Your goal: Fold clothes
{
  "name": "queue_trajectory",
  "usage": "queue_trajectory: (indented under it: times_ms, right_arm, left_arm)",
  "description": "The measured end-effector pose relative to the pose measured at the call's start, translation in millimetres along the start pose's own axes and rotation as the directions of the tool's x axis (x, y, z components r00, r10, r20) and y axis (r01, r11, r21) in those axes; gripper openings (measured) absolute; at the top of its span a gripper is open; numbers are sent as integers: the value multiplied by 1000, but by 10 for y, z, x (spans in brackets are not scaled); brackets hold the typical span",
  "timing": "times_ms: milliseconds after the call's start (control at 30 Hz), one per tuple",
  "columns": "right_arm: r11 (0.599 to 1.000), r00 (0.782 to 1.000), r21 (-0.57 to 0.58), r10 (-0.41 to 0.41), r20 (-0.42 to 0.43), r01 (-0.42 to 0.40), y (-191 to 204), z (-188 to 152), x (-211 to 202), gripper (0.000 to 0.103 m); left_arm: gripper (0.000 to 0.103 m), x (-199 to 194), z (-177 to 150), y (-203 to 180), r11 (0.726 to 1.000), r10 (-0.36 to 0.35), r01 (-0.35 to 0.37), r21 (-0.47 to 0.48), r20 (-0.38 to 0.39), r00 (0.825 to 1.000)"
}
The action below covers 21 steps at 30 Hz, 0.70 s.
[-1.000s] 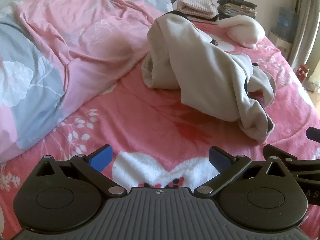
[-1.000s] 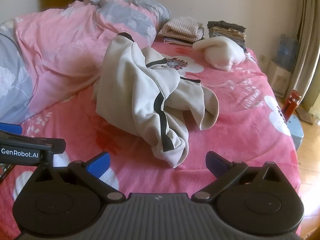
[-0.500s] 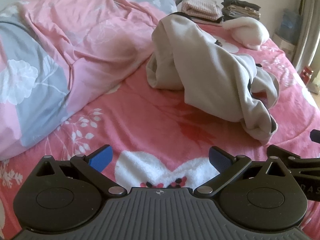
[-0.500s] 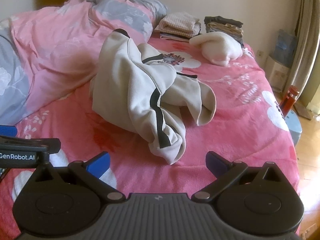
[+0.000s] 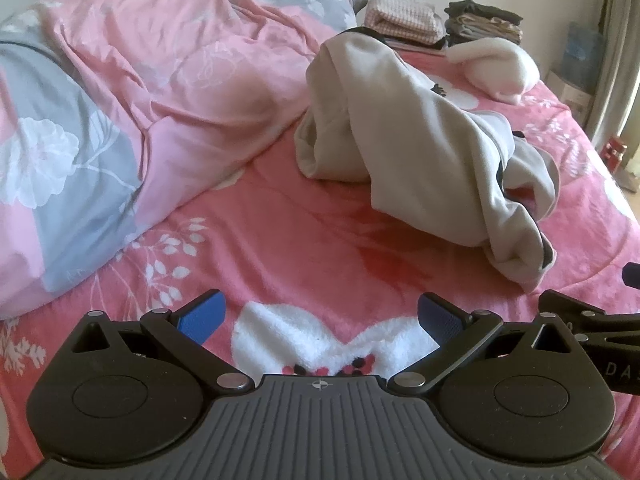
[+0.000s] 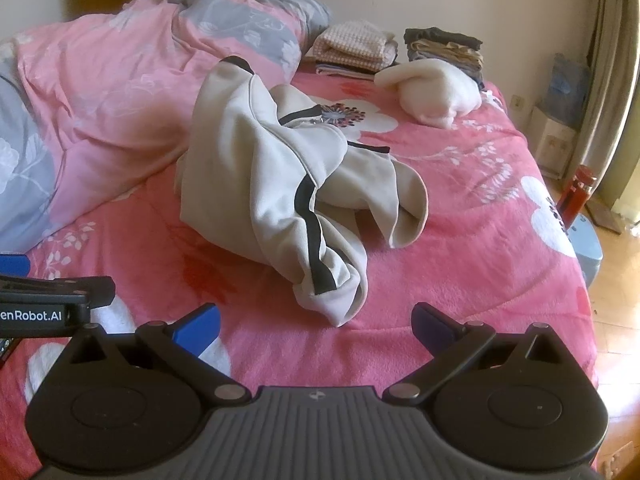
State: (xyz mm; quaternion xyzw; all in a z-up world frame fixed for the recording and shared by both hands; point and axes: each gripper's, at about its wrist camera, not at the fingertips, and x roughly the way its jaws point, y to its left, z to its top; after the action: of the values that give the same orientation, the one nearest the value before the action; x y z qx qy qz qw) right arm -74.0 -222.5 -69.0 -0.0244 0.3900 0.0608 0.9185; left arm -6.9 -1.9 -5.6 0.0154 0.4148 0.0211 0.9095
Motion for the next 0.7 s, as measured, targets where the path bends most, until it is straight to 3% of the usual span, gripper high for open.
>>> queue_trajectory:
  times_ms: [700]
  right_arm:
    - [1000,1000,6,-8,-27,8,1,-6,32,103]
  left_arm:
    - [103,19,-7,-20,1000,-8,8,3,-15,1000]
